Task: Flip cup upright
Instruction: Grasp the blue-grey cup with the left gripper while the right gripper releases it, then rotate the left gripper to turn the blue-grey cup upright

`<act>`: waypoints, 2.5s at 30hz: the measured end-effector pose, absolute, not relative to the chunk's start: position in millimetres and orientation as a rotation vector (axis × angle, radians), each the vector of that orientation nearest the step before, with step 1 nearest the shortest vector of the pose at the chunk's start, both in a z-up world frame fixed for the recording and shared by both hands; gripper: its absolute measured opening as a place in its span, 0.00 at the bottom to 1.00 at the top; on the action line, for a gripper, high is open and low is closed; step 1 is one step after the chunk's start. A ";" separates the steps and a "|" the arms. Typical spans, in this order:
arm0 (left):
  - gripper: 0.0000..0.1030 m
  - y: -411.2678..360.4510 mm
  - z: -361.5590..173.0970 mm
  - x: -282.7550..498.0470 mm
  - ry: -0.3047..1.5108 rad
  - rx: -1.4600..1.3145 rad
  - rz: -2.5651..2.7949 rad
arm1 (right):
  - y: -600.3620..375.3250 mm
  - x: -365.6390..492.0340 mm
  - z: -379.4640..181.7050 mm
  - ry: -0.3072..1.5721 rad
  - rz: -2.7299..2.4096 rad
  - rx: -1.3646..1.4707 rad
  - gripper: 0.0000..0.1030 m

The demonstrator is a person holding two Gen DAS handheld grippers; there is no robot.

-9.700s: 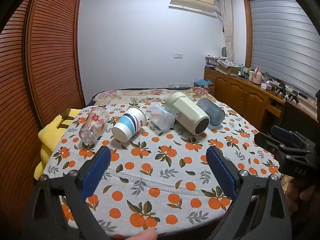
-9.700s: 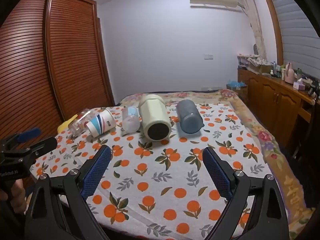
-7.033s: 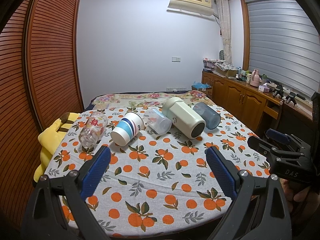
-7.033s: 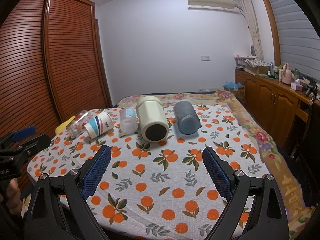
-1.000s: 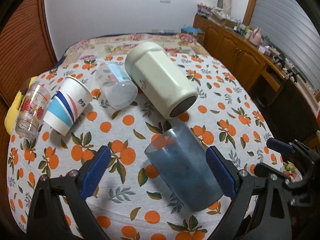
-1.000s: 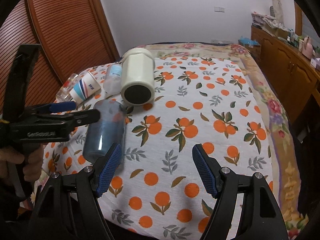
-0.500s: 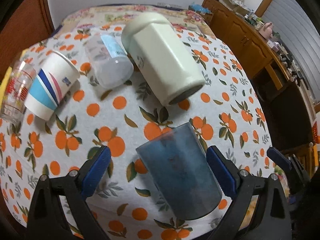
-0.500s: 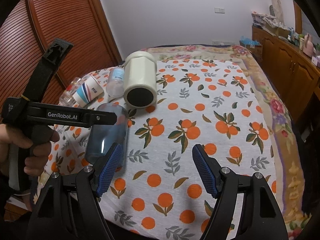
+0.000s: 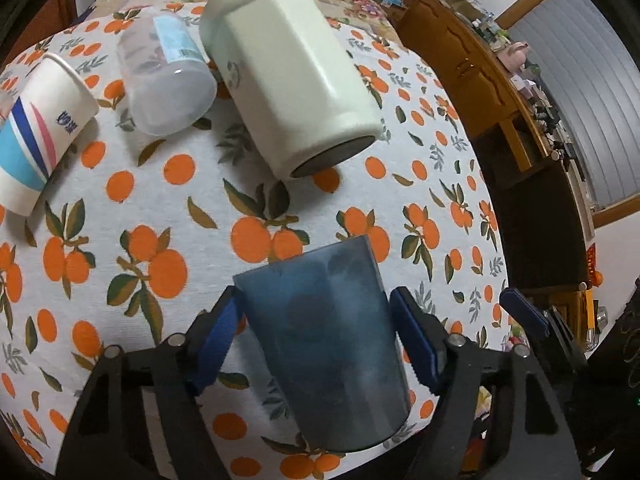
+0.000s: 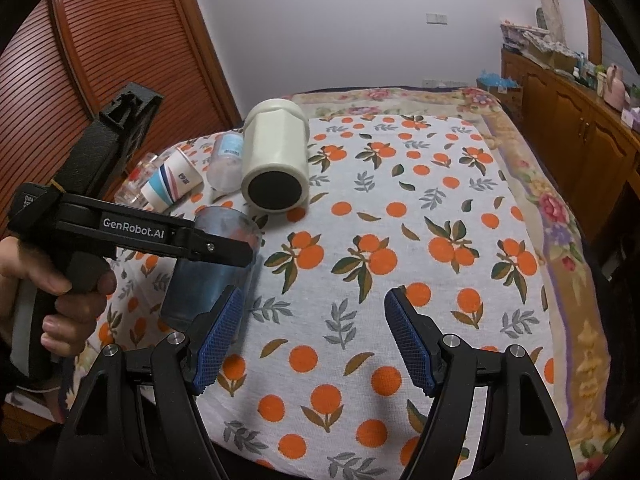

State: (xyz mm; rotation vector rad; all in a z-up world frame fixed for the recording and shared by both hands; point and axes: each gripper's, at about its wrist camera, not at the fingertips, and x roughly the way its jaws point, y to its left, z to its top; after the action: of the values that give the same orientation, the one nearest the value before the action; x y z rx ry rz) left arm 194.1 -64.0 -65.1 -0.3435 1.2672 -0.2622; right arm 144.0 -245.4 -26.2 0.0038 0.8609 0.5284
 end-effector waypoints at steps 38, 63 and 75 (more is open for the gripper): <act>0.69 -67.7 -33.2 139.0 0.853 0.026 -0.145 | -229.8 134.1 -32.5 0.830 0.529 -0.022 0.73; 0.86 -62.8 -18.7 118.3 0.749 0.000 -0.156 | -224.1 132.6 -30.0 0.819 0.543 -0.015 0.73; 0.88 -51.1 -5.0 77.5 0.661 0.001 -0.112 | -223.3 123.2 -21.4 0.763 0.537 -0.002 0.73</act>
State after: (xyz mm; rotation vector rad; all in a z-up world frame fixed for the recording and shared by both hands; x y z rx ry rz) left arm 77.5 -51.1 -5.0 0.0005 0.6611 -0.1117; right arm 123.2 -223.3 -21.4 -0.0018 0.7627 0.5366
